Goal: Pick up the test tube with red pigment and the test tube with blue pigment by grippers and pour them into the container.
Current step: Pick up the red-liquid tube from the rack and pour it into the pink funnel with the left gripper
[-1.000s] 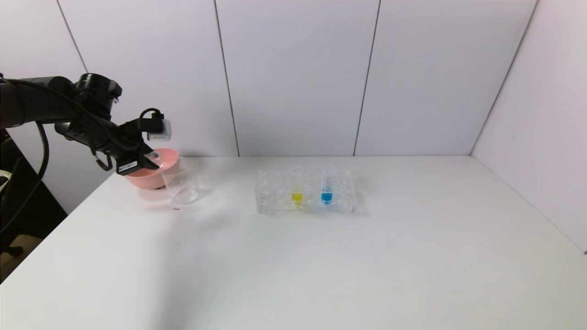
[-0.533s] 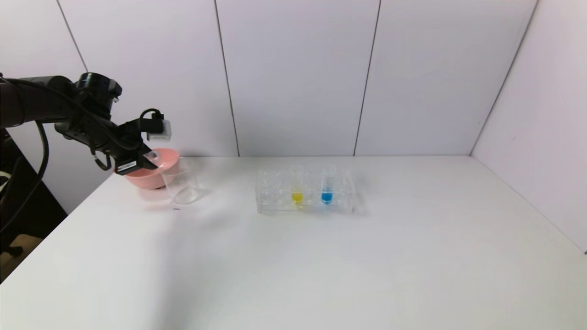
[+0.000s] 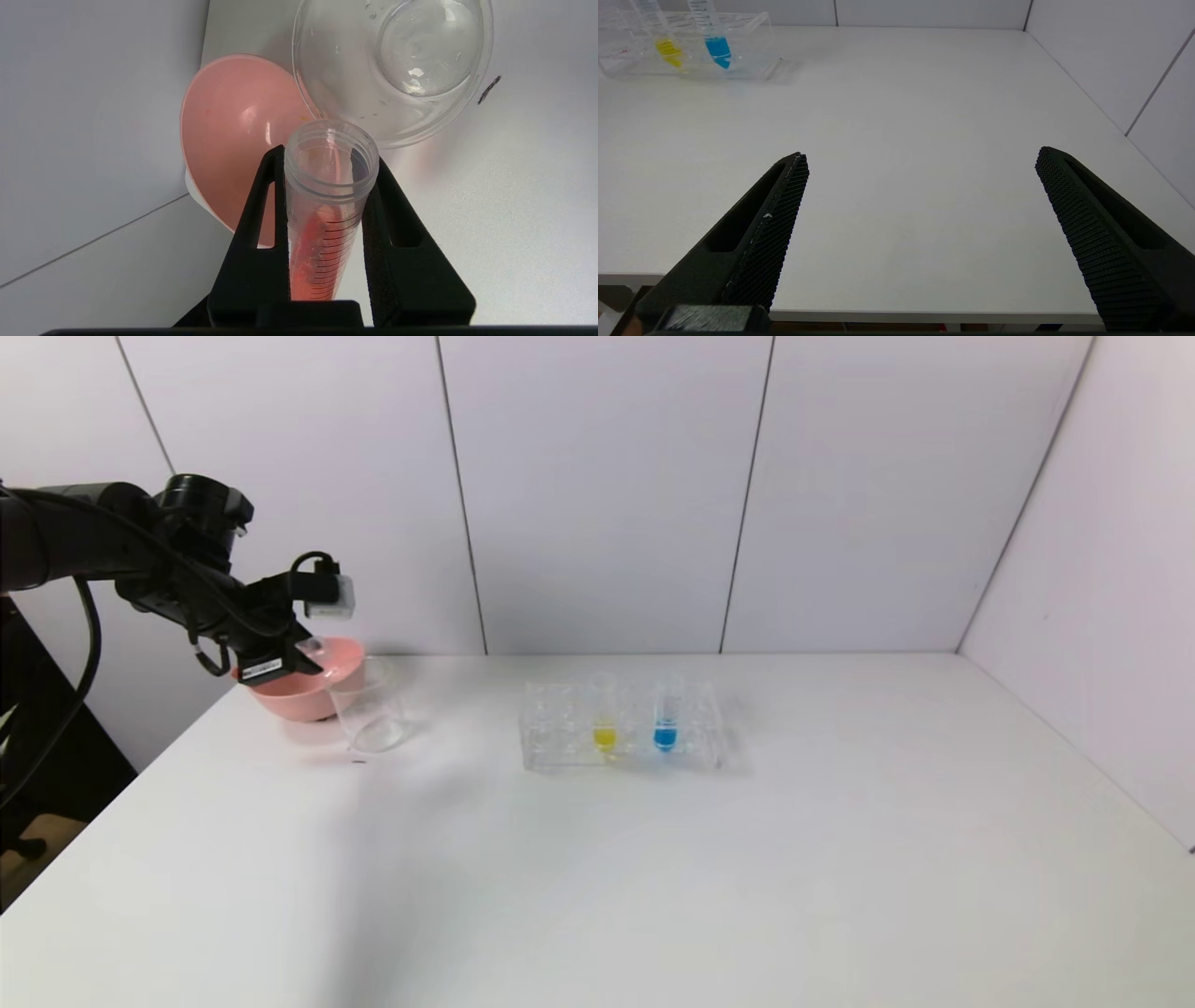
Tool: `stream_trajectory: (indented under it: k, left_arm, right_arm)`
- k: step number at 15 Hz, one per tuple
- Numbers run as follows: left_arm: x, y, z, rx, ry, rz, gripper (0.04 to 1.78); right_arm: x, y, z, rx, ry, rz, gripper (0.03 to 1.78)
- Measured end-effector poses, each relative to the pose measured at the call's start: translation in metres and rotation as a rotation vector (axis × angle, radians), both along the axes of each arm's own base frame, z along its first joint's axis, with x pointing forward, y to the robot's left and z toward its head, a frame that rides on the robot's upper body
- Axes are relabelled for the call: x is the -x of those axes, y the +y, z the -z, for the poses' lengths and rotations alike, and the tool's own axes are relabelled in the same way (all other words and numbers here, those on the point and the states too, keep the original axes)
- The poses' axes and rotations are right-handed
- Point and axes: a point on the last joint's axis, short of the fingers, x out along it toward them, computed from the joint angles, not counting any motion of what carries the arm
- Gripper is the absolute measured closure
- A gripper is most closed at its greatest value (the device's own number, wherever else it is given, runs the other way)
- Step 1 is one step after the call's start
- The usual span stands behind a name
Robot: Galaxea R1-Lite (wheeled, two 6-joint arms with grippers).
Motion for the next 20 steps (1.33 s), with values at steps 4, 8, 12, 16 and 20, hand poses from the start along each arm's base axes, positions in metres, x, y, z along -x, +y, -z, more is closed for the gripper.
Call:
stream_trajectory:
  k: [4, 8, 12, 16, 20]
  left_arm:
    - [0.001, -0.003, -0.003, -0.034, -0.004, -0.017, 1.36]
    - [0.001, -0.009, -0.005, -0.066, -0.01, -0.029, 1.36]
    - [0.001, -0.011, -0.005, -0.069, -0.012, -0.027, 1.36]
    - [0.001, -0.011, -0.005, -0.087, -0.013, -0.041, 1.36]
    - [0.002, -0.013, -0.007, -0.093, -0.019, -0.039, 1.36]
  right_arm:
    - [0.0, 0.0, 0.0, 0.0, 0.0, 0.0, 0.04]
    - [0.0, 0.0, 0.0, 0.0, 0.0, 0.0, 0.04]
    - [0.0, 0.0, 0.0, 0.0, 0.0, 0.0, 0.04]
    - [0.0, 0.0, 0.0, 0.0, 0.0, 0.0, 0.04]
    - [0.0, 0.0, 0.0, 0.0, 0.0, 0.0, 0.04]
